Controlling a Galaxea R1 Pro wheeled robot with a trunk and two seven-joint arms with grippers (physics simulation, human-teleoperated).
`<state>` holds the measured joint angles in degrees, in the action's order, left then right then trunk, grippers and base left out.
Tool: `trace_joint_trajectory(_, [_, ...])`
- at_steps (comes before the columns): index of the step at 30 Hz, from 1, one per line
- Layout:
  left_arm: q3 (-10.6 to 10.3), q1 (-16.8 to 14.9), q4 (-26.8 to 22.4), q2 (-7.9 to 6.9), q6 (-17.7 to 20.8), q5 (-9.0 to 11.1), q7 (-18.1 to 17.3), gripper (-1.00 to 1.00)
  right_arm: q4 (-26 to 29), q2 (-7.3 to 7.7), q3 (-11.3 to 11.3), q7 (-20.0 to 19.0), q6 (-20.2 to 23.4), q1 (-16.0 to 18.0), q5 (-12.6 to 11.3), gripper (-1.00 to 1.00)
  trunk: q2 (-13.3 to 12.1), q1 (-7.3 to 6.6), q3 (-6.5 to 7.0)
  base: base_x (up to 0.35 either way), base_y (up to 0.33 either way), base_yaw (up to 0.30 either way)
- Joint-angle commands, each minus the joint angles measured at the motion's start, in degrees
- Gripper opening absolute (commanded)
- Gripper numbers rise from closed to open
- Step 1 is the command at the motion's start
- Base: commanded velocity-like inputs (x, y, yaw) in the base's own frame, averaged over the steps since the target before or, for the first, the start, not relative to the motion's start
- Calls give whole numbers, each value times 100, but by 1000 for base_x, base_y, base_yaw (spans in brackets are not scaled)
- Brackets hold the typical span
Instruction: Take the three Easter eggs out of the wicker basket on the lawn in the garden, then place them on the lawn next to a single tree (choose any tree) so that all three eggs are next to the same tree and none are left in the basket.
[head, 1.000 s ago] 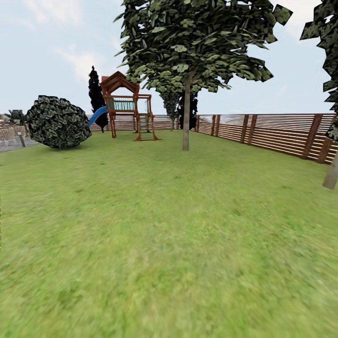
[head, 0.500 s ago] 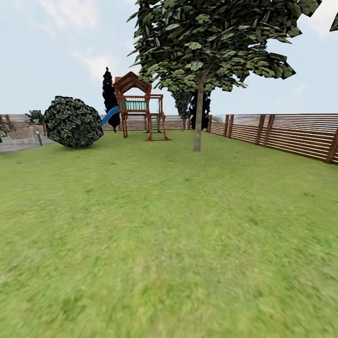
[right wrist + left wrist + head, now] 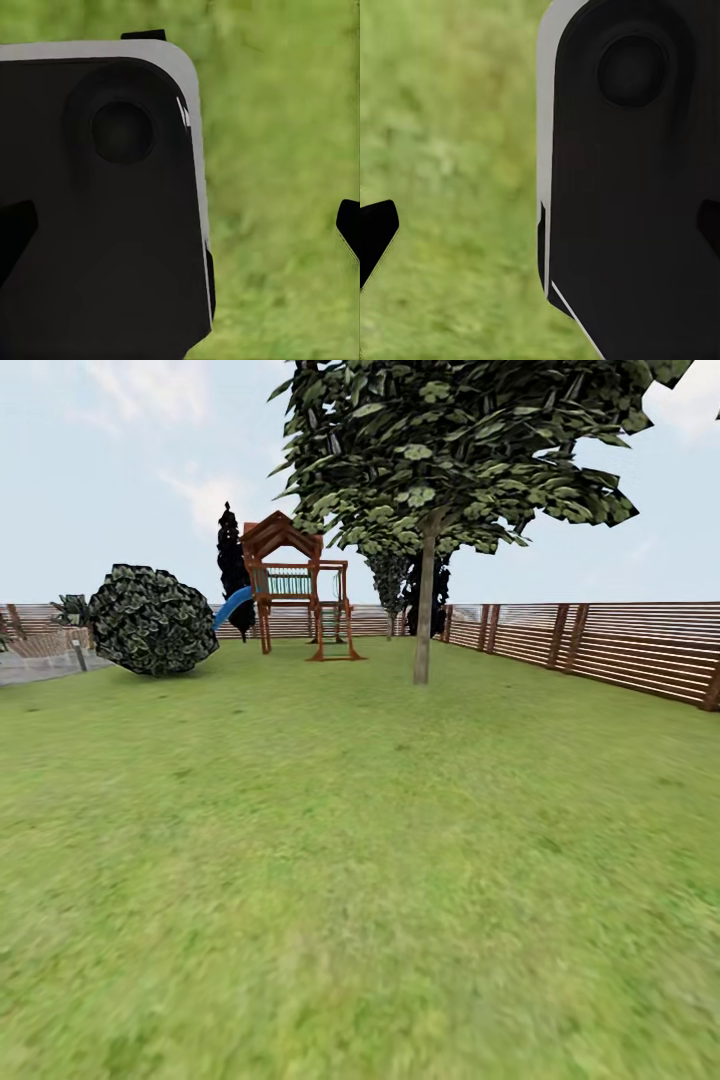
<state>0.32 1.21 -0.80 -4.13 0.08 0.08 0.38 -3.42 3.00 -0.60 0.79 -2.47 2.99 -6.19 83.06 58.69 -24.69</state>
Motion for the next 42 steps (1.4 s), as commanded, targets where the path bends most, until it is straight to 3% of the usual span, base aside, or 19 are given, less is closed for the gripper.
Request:
trace_joint_trajectory(1, [3,2,-9,0,1,1,3,100,-21,-1,-10,0,-26,9,-58,100,2,3,-5,325,0,0])
trace_joint_trajectory(17, [3,2,-8,0,1,1,2,100,-20,-4,-10,3,-26,9,-56,100,2,3,-5,325,0,127])
trace_joint_trajectory(42, [3,2,-8,0,1,1,1,100,-22,-1,-10,1,-26,9,-58,100,2,3,-5,325,0,5])
